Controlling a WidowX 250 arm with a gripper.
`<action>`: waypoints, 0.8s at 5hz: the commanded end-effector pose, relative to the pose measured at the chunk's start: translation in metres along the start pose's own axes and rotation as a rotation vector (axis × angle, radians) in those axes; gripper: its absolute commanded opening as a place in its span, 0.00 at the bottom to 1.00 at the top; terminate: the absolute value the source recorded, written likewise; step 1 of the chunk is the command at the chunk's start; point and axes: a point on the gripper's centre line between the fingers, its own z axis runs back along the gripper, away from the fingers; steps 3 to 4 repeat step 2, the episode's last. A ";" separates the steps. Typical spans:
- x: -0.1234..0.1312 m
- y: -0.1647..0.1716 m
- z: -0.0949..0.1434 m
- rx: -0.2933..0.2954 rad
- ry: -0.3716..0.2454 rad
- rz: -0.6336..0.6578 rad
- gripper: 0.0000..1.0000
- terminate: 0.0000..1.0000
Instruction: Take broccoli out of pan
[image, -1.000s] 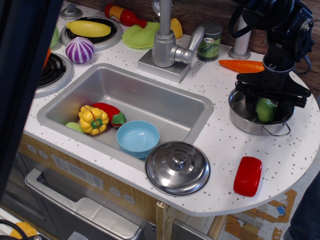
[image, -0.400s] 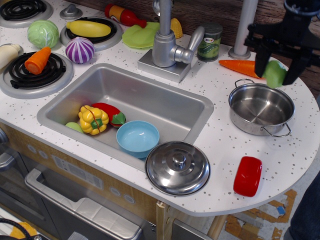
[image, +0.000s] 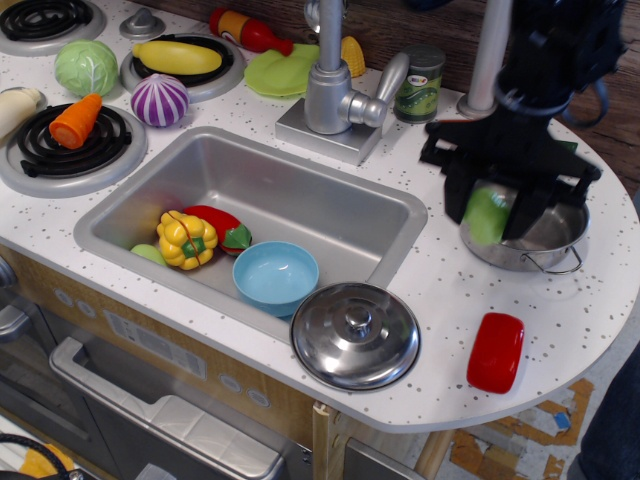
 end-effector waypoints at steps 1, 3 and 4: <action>0.005 -0.004 -0.008 -0.067 -0.103 0.024 0.00 0.00; 0.005 -0.004 -0.014 -0.089 -0.131 0.019 1.00 1.00; 0.005 -0.004 -0.014 -0.089 -0.131 0.019 1.00 1.00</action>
